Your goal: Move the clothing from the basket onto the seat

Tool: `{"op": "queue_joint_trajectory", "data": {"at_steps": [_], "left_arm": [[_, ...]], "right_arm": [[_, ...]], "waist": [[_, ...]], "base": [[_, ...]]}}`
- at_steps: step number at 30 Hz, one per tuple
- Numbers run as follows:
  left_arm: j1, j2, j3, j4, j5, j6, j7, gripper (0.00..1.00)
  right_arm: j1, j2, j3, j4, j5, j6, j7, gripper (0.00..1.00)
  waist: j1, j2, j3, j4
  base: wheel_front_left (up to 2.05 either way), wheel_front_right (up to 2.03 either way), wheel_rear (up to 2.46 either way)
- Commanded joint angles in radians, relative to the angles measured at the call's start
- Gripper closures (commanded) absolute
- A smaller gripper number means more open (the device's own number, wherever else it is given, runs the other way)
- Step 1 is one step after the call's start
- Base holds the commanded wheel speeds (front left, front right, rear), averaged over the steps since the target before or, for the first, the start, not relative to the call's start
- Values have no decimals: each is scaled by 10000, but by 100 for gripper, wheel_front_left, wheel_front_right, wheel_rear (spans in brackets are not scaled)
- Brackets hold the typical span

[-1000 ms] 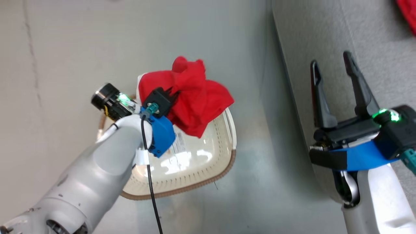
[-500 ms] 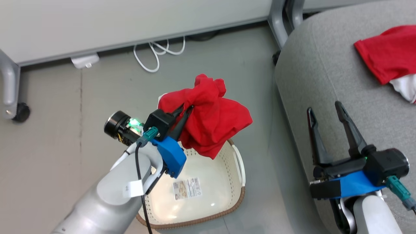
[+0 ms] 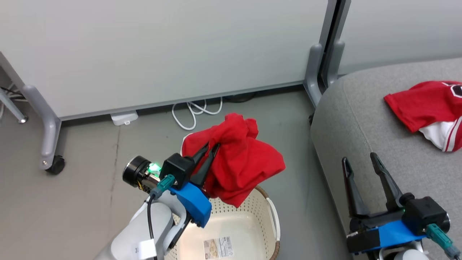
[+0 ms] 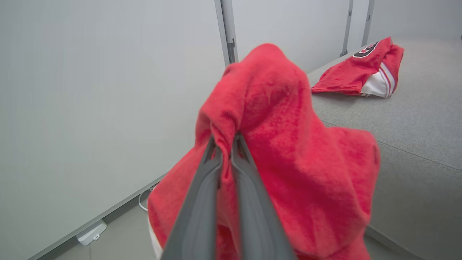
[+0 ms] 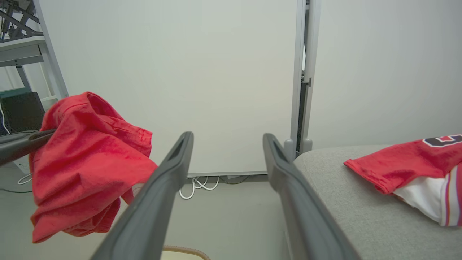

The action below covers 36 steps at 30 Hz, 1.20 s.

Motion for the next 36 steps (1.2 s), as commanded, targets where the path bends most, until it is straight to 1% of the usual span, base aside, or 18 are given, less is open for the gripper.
{"op": "queue_joint_trajectory", "data": {"at_steps": [1,9,17,26,30,36], "left_arm": [[230,30,123,-150,107,62,-49,100],[540,60,338,-563,420,44,-50,100],[163,-37,442,-681,635,-76,-50,100],[-361,-196,422,-583,881,-223,-50,100],[-610,-344,350,-569,946,-291,-50,100],[-932,-571,265,-552,1082,-398,-50,100]], "right_arm": [[227,4,16,30,108,1,-2,0],[592,4,221,183,424,1,-2,0],[508,4,807,590,962,1,-2,0],[-102,4,2013,1327,1567,1,-4,0],[-533,2,2730,1730,1811,1,-2,0],[-1233,-2,3500,2336,2399,1,-4,0]], "waist": [[2,-1,-263,137],[2,-1,-403,334],[2,-1,-165,505],[2,-1,146,707],[2,-1,330,875],[2,-1,583,1178]], "base": [[0,0,0],[0,0,0],[0,0,0],[0,0,0],[0,0,0],[0,0,0]]}}
